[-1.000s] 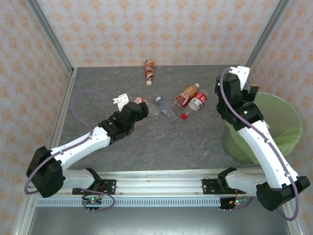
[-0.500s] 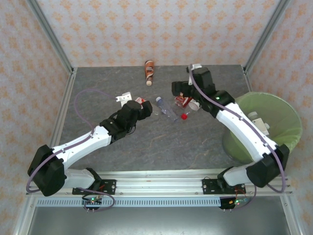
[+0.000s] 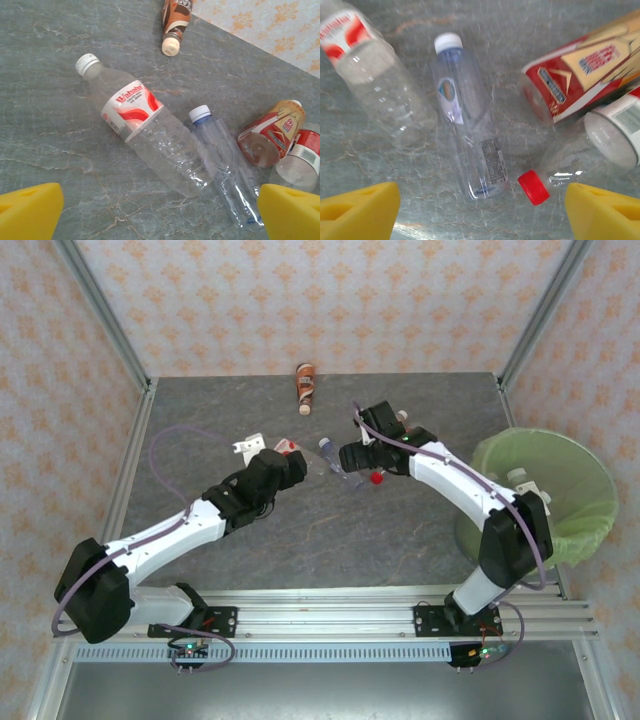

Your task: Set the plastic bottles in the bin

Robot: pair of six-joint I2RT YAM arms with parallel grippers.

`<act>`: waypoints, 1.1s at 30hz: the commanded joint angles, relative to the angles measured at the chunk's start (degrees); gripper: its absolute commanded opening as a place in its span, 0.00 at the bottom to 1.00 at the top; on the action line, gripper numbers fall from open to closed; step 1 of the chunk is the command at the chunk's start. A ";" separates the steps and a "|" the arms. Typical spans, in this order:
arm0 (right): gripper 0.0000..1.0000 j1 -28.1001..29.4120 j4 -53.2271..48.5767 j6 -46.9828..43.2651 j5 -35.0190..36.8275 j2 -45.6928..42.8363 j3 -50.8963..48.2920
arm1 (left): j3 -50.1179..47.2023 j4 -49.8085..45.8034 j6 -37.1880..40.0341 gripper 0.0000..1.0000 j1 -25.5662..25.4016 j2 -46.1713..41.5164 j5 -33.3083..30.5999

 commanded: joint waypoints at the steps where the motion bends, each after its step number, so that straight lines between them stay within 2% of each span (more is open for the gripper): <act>1: 0.79 0.11 2.05 -0.04 1.13 2.39 -0.87 | -0.78 -1.35 -1.23 1.00 0.77 -1.49 -2.76; 5: 0.69 0.13 1.34 -1.57 1.85 7.53 2.45 | -0.75 -0.63 -1.23 1.00 1.12 -0.73 -1.46; 11: 0.63 0.16 -4.69 0.47 -1.18 16.91 12.64 | -0.35 -1.48 -2.71 1.00 1.48 0.53 -1.37; 21: 0.64 0.12 -7.57 0.65 -0.97 25.77 18.98 | 1.88 -4.44 -1.87 1.00 1.83 1.99 -1.74; 33: 0.69 0.11 -7.58 0.63 0.17 29.81 19.97 | 3.78 -5.21 -2.18 1.00 1.78 4.81 -1.00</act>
